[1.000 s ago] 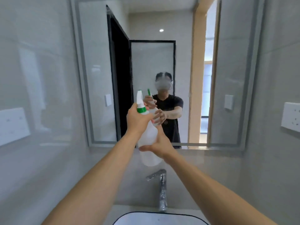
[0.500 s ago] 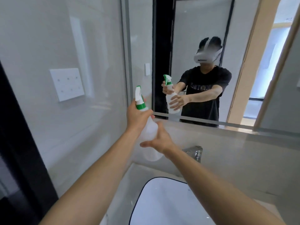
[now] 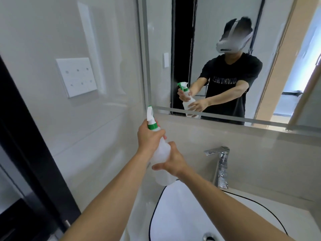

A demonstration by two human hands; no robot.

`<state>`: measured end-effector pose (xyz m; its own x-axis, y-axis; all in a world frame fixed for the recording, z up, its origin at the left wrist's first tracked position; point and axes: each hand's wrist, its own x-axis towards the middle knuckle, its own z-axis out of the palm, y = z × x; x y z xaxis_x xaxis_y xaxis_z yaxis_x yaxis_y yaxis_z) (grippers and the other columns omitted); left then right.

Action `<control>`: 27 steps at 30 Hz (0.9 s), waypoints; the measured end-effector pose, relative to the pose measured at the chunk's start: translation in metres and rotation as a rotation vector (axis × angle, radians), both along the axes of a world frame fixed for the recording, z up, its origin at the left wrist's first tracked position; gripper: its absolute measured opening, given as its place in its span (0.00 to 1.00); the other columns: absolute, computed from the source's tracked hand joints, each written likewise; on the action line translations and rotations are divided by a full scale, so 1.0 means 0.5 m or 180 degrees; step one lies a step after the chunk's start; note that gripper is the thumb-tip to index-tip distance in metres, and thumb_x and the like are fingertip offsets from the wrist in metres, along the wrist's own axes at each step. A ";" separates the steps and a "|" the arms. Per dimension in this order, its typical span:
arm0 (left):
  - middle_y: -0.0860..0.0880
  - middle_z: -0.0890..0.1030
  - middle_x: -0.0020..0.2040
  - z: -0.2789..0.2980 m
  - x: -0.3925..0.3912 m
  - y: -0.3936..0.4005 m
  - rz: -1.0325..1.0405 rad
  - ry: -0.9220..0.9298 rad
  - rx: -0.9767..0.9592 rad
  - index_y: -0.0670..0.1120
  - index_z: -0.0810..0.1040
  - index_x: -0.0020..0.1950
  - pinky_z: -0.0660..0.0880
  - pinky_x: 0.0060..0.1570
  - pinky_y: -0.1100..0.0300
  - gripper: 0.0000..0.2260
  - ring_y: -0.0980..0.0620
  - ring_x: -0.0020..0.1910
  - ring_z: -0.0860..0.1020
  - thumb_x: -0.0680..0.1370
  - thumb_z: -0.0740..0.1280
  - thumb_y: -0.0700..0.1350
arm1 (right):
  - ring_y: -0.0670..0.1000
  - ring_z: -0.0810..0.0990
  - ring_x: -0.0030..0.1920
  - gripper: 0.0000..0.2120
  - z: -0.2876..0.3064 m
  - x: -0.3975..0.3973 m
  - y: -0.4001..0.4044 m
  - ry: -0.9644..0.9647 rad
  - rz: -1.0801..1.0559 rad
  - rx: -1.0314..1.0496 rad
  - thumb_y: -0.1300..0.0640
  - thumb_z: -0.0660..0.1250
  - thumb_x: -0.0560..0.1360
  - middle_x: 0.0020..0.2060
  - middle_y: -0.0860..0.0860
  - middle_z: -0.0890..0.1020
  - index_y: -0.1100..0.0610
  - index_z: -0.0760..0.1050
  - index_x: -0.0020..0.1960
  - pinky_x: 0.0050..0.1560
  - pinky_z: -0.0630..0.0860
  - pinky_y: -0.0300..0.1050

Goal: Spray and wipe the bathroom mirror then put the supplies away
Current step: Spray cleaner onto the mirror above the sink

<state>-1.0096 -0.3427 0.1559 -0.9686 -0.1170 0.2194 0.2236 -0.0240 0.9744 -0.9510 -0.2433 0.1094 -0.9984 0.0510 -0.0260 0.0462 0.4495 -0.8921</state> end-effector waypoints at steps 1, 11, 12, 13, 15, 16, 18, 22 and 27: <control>0.47 0.79 0.39 -0.008 0.000 0.004 -0.0058 -0.0032 -0.0013 0.43 0.76 0.46 0.82 0.39 0.44 0.15 0.39 0.32 0.82 0.60 0.69 0.37 | 0.54 0.77 0.53 0.37 -0.009 0.005 0.002 -0.0032 -0.0025 -0.0044 0.55 0.81 0.64 0.53 0.49 0.76 0.51 0.61 0.63 0.41 0.74 0.44; 0.45 0.79 0.49 -0.009 0.023 0.141 -0.0903 0.0037 -0.0513 0.44 0.77 0.53 0.78 0.34 0.57 0.17 0.37 0.39 0.84 0.67 0.70 0.32 | 0.55 0.78 0.54 0.37 -0.038 0.065 0.099 0.0036 -0.0792 -0.0436 0.55 0.82 0.62 0.54 0.49 0.78 0.49 0.61 0.61 0.53 0.78 0.53; 0.44 0.80 0.48 -0.003 0.027 0.163 -0.0956 0.0097 -0.0548 0.44 0.77 0.53 0.78 0.34 0.58 0.17 0.37 0.40 0.84 0.67 0.70 0.32 | 0.55 0.78 0.54 0.37 -0.032 0.072 0.118 0.0079 -0.0863 -0.0429 0.55 0.82 0.63 0.54 0.49 0.78 0.49 0.61 0.61 0.53 0.78 0.54; 0.43 0.80 0.47 0.004 0.031 0.185 -0.0995 0.0154 -0.0583 0.44 0.77 0.52 0.78 0.33 0.59 0.17 0.37 0.40 0.84 0.66 0.71 0.32 | 0.55 0.78 0.54 0.37 -0.025 0.080 0.138 0.0131 -0.0930 -0.0415 0.55 0.82 0.63 0.53 0.49 0.78 0.49 0.62 0.61 0.53 0.78 0.53; 0.44 0.81 0.46 0.017 0.040 0.232 -0.1089 0.0273 -0.0615 0.44 0.78 0.51 0.78 0.34 0.59 0.17 0.39 0.41 0.83 0.64 0.72 0.33 | 0.53 0.78 0.54 0.36 -0.010 0.096 0.177 0.0204 -0.1062 -0.0369 0.55 0.82 0.63 0.51 0.46 0.77 0.49 0.61 0.62 0.51 0.77 0.52; 0.45 0.81 0.44 0.023 0.045 0.257 -0.1139 0.0316 -0.0616 0.43 0.78 0.50 0.78 0.34 0.59 0.17 0.42 0.40 0.83 0.63 0.72 0.34 | 0.53 0.77 0.53 0.37 -0.004 0.104 0.197 0.0227 -0.1135 -0.0343 0.54 0.82 0.63 0.51 0.45 0.76 0.48 0.61 0.62 0.51 0.77 0.52; 0.47 0.80 0.41 0.036 0.060 0.304 -0.1249 0.0398 -0.0611 0.42 0.77 0.48 0.75 0.32 0.61 0.15 0.50 0.36 0.81 0.63 0.73 0.32 | 0.53 0.77 0.54 0.38 0.007 0.120 0.237 0.0288 -0.1295 -0.0317 0.53 0.82 0.62 0.52 0.45 0.76 0.46 0.60 0.61 0.54 0.78 0.54; 0.50 0.78 0.38 0.061 0.103 0.395 -0.1536 0.0604 -0.0611 0.42 0.77 0.49 0.72 0.33 0.63 0.16 0.50 0.37 0.76 0.65 0.73 0.31 | 0.52 0.76 0.54 0.37 0.025 0.165 0.312 0.0468 -0.1599 -0.0273 0.56 0.82 0.63 0.52 0.47 0.76 0.47 0.60 0.60 0.50 0.75 0.49; 0.47 0.78 0.43 0.089 0.162 0.502 -0.2019 0.0830 -0.0515 0.43 0.76 0.53 0.73 0.29 0.71 0.19 0.52 0.38 0.76 0.68 0.73 0.28 | 0.53 0.77 0.53 0.37 0.043 0.236 0.395 0.0628 -0.2029 -0.0231 0.56 0.82 0.63 0.52 0.48 0.78 0.47 0.60 0.60 0.46 0.74 0.47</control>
